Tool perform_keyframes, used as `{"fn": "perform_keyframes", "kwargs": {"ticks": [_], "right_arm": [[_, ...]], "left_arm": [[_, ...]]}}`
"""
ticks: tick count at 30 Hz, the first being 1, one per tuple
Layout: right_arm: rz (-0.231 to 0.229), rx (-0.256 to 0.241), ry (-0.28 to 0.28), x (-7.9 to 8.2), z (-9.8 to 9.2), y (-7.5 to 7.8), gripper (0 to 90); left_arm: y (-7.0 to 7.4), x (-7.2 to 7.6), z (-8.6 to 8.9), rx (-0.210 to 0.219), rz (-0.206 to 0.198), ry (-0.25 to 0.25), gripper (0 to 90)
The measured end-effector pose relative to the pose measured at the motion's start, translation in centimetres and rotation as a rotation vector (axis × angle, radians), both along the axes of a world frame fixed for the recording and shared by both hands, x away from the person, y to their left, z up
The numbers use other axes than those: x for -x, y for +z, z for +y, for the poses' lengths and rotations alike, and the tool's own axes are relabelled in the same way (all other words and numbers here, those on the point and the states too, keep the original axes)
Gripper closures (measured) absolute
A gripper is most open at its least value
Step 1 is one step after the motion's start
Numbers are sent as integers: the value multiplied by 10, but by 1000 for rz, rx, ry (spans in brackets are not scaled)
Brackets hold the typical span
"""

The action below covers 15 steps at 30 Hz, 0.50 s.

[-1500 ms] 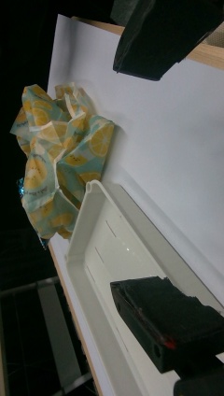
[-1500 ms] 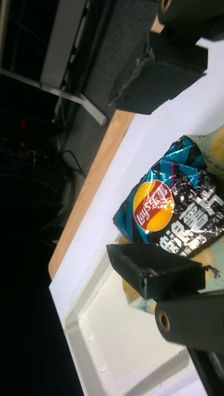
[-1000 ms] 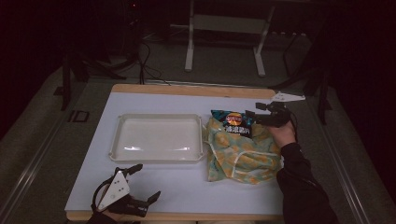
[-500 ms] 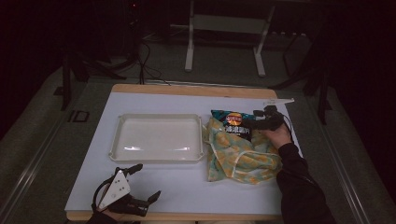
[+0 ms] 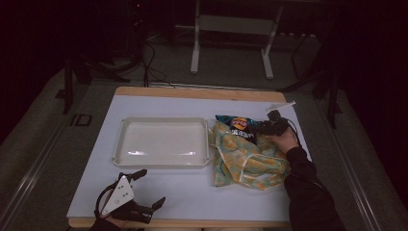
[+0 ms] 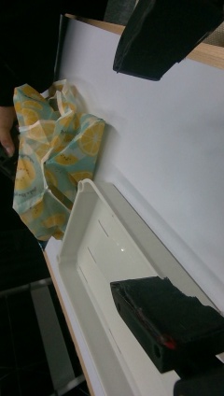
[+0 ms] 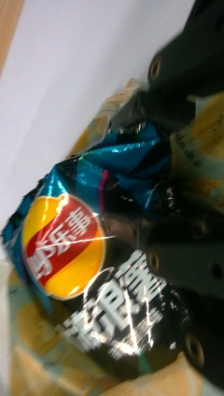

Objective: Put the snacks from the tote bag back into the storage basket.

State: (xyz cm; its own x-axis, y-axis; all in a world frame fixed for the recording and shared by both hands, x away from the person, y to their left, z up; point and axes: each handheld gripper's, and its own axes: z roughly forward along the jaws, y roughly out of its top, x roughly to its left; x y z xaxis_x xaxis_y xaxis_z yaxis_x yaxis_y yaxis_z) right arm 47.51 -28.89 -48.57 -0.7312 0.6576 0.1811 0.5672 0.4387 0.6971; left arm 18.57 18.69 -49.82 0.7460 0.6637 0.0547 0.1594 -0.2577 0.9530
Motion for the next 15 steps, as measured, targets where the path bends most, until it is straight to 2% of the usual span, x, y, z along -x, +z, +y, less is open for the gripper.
{"fn": "perform_keyframes", "kwargs": {"ticks": [2,3,4,8,15], "right_arm": [[-3,17,-6,1,2,0,760],[1,23,-6,1,3,1,857],[-1,31,-8,2,4,2,878],[-45,72,-8,9,10,9,896],[-104,61,3,22,10,30,899]], "left_arm": [[0,0,0,0,0,1,1],[0,0,0,0,0,1,1],[0,0,0,0,0,0,1],[0,0,0,0,-1,2,1],[0,0,1,0,-2,3,1]]}}
